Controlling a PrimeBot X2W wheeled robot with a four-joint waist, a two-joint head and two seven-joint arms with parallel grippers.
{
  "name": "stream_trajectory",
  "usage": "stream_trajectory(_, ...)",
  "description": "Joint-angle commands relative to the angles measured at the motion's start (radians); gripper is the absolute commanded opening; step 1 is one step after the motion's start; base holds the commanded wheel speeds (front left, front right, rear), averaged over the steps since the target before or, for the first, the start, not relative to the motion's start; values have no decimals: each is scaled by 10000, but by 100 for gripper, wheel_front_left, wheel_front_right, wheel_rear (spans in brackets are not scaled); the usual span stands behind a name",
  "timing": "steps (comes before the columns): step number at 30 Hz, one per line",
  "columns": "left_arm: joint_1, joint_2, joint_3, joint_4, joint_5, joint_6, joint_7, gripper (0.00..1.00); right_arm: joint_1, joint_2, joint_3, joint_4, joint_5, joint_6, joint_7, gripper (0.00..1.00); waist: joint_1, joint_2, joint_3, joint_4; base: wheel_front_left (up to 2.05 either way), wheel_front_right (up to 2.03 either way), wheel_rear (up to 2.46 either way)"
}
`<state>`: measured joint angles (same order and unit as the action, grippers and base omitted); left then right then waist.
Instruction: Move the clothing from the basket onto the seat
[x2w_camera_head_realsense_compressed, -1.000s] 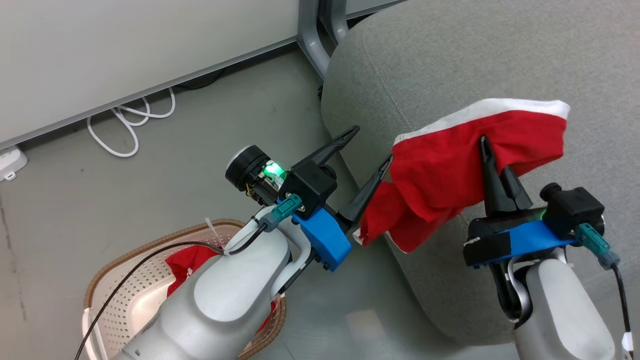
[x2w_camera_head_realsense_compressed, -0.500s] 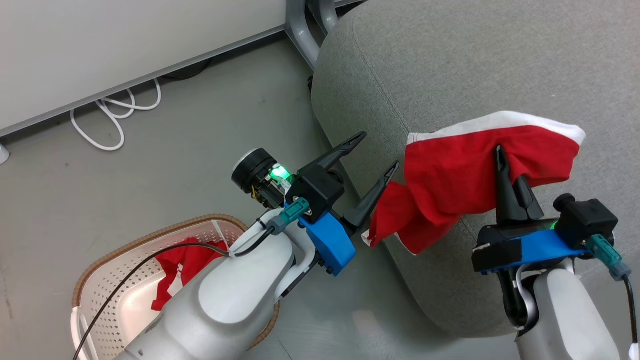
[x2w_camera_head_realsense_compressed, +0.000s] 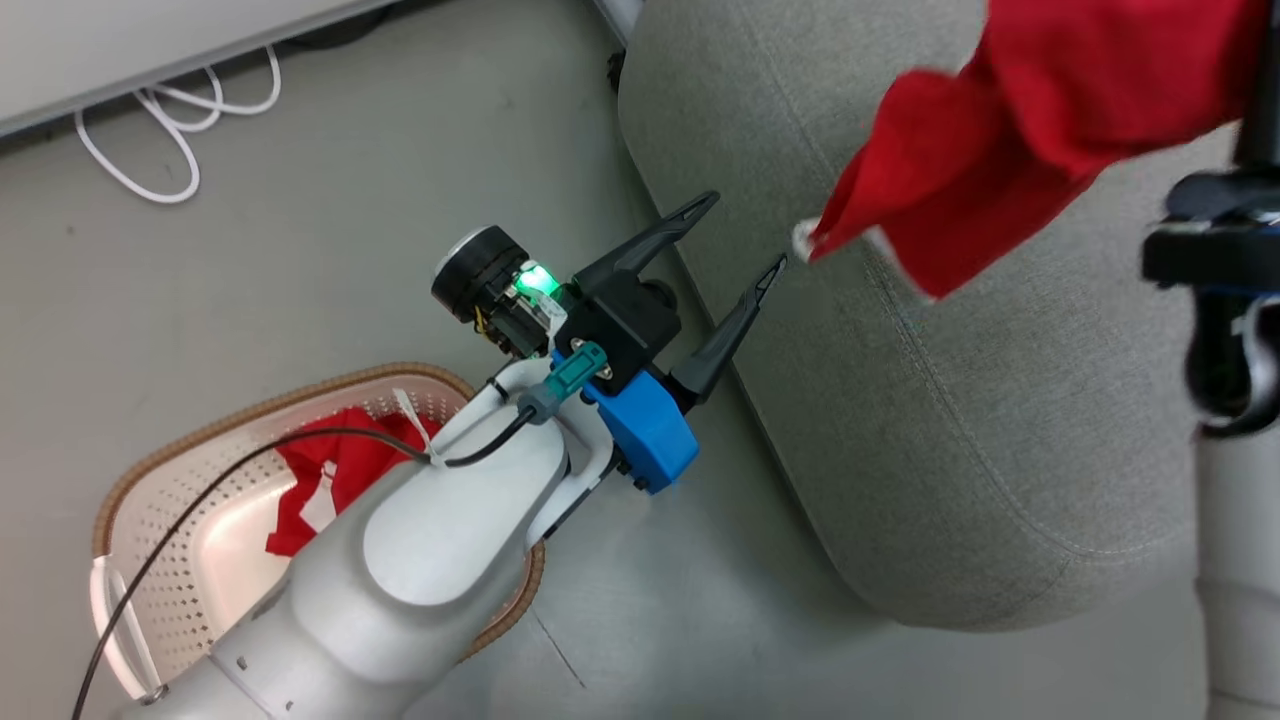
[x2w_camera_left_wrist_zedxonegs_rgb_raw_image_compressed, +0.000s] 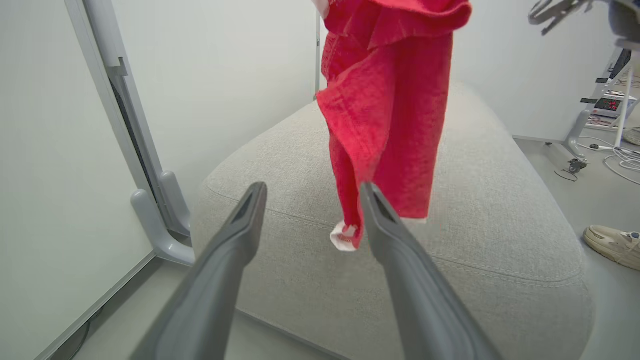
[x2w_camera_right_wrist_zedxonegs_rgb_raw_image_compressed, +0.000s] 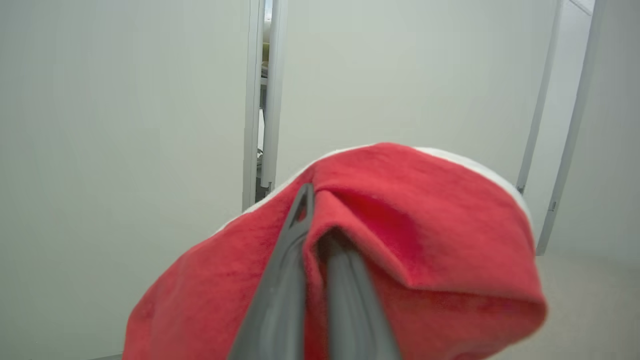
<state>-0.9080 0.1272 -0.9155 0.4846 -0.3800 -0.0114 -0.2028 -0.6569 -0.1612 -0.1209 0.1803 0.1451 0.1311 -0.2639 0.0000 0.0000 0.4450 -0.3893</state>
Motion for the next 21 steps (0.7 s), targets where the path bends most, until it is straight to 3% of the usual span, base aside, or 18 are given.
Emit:
stream_trajectory(1, -226, 162, 18, -116, 93, 50, 71, 100, -572, -287, -343, -208, 90, -7, -9, 0, 0, 0, 675, 111, 0, 0, 0)
stream_trajectory(8, -894, 533, 47, -624, 377, 176, 433, 100, -2156, -1817, -2209, -480, 297, -7, -9, 0, 0, 0, 2119, 293, 0, 0, 0)
stream_trajectory(11, -1054, 606, 54, -787, 440, 196, 505, 100, -2417, -2178, -2643, -437, 418, -7, -9, 0, 0, 0, 2466, 328, 0, 0, 0)
stream_trajectory(15, -1323, 719, 19, -1037, 561, 238, 603, 100, -2666, -2848, -3188, 188, 496, -7, -7, 0, 0, 0, 2999, 391, 0, 0, 0)
stream_trajectory(21, -1556, 803, -31, -1288, 645, 256, 699, 100, -2815, -3230, -3198, 1778, 438, -7, -7, 0, 0, 0, 3467, 548, 0, 0, 0)
